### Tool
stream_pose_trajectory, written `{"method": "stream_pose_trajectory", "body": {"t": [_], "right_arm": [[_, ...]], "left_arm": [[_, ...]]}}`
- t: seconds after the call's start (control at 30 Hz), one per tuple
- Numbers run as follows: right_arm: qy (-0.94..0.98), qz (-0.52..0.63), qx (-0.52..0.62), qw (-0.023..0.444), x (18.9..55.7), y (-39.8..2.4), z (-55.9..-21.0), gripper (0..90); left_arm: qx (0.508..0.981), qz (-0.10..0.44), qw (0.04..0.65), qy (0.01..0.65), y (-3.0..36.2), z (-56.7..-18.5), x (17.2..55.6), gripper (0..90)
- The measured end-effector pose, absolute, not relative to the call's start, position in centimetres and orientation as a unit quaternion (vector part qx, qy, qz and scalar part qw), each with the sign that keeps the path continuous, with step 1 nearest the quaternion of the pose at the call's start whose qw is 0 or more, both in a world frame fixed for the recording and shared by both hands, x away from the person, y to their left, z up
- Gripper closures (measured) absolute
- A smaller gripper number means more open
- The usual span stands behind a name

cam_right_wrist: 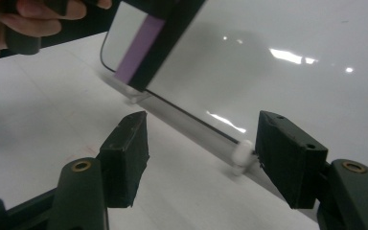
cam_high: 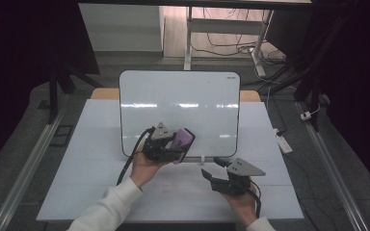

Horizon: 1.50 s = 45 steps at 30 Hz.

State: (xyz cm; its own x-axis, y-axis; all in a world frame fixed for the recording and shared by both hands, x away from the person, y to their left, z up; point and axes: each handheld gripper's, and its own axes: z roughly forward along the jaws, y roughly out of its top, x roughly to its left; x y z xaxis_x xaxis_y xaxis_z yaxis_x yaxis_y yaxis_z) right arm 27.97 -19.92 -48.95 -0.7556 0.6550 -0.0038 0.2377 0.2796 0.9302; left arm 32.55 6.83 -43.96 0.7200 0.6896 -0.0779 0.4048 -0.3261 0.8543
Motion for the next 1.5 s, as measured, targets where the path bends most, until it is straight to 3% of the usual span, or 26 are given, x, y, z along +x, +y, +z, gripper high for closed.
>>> {"method": "stream_pose_trajectory", "body": {"t": [0.6, 1.13, 1.5], "right_arm": [[0.762, 0.538, 0.31, 0.182, 28.6, -15.0, -49.1, 37.0], [0.741, 0.549, 0.355, 0.155, 29.6, -15.0, -48.7, 63.7], [0.741, 0.535, 0.361, 0.186, 29.6, -16.9, -47.6, 68.0]], "left_arm": [[0.804, 0.15, 0.47, 0.333, 5.5, -44.4, 32.2, 41.6], [0.799, 0.151, 0.48, 0.331, 5.2, -44.9, 31.8, 41.3], [0.787, 0.149, 0.501, 0.328, 6.4, -44.1, 31.2, 32.0]]}}
